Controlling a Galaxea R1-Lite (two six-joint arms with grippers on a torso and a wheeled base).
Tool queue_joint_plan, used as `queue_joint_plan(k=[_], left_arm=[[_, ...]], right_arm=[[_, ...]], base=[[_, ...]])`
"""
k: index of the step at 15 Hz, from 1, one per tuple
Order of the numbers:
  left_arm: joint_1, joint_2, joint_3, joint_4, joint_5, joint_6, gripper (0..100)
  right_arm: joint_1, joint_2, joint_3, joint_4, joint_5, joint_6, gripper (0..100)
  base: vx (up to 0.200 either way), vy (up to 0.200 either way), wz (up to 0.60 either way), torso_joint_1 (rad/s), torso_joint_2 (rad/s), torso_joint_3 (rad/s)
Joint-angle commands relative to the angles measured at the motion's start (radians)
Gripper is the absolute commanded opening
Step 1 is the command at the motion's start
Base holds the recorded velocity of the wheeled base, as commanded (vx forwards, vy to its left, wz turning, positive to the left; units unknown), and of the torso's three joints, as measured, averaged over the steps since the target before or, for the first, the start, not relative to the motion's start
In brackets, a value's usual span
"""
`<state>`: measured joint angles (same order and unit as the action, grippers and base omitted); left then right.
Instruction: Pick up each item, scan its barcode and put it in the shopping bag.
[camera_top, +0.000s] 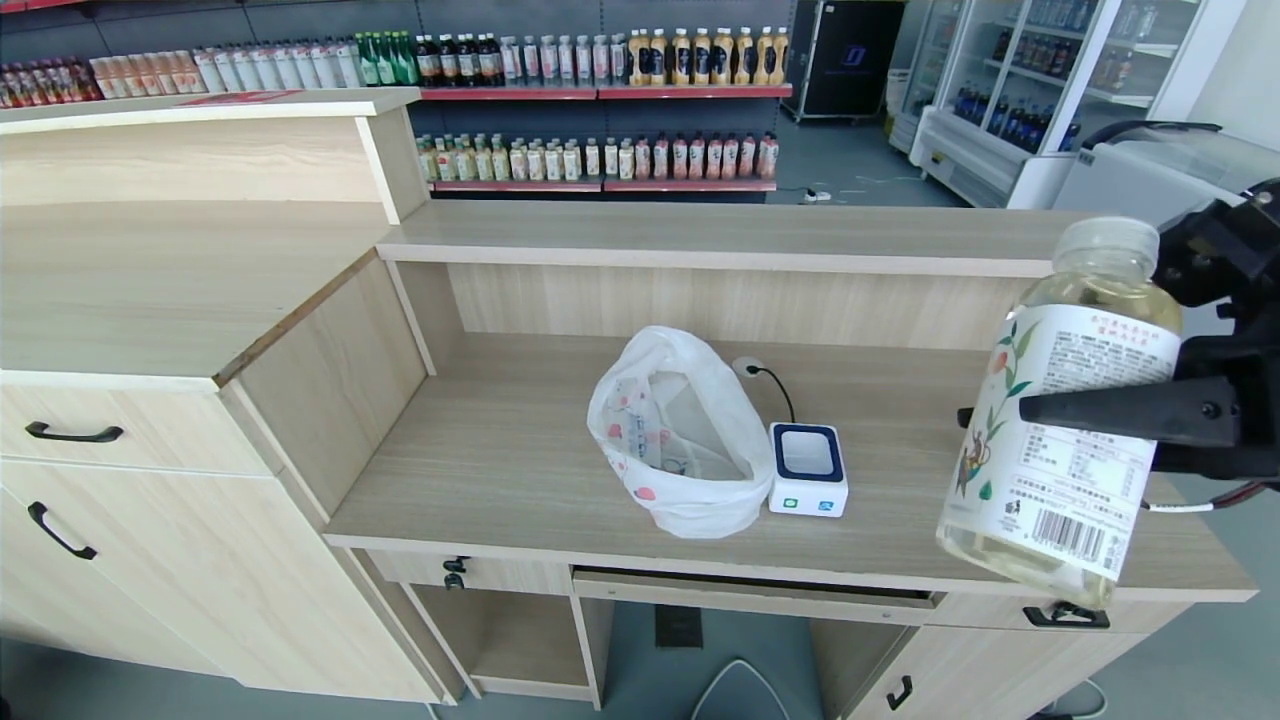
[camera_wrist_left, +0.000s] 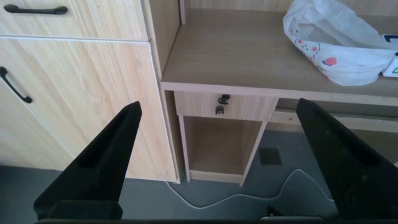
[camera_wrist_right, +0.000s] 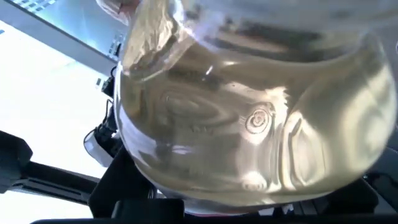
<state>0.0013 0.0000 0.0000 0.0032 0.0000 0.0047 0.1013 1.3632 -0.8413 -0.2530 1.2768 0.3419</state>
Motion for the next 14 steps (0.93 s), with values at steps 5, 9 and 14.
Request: queue_joint_plan(k=[5,9,14], left_arm=[[0.0,0.002,0.0,0.0,0.0,0.0,100],[0.0,0.002,0.0,0.0,0.0,0.0,100],[0.0,0.002,0.0,0.0,0.0,0.0,100]], right_arm=[[0.117,-0.096,-0.005,-0.023,-0.043,0.089,0],[0.192,-0.093,0.016,-0.022,-0.185,0.086,0],[0.21,-0.093,0.047,-0.023,-0.188,0.068,0]], base=[[0.0,0.0,0.0,0.0,0.0,0.0],[0.0,0.0,0.0,0.0,0.0,0.0],[0.0,0.0,0.0,0.0,0.0,0.0]])
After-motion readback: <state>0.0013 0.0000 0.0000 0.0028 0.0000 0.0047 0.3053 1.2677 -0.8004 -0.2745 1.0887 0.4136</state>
